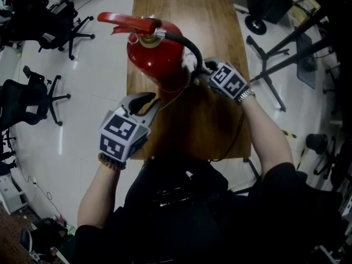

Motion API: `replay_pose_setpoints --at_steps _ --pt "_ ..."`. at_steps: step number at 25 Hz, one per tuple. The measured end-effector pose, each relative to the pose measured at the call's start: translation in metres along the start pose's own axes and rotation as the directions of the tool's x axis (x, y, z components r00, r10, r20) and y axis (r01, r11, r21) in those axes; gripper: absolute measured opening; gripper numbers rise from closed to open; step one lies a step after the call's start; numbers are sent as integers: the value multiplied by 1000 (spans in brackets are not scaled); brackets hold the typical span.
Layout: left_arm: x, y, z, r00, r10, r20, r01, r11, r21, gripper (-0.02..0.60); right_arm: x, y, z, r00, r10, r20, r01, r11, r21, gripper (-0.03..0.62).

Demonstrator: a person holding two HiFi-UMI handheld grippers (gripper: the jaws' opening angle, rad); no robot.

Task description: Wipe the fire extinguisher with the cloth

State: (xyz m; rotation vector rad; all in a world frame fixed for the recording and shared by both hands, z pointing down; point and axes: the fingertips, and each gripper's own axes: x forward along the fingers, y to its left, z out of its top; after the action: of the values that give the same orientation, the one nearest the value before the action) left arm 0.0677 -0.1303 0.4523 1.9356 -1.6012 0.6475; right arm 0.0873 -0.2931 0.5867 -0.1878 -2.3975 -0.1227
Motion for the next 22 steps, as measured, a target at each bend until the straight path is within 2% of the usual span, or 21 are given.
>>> replay_pose_setpoints --at_steps 10,18,22 --pt "7 4 -6 1000 2 -18 -2 1000 -12 49 29 11 -36 991 -43 -124 43 999 -2 115" --pt "10 6 -8 1000 5 -23 -6 1000 -17 49 39 19 -66 966 -74 -246 81 997 18 115" --pt "13 7 -9 1000 -2 -18 2 1000 -5 49 39 17 -77 945 -100 -310 112 993 22 115"
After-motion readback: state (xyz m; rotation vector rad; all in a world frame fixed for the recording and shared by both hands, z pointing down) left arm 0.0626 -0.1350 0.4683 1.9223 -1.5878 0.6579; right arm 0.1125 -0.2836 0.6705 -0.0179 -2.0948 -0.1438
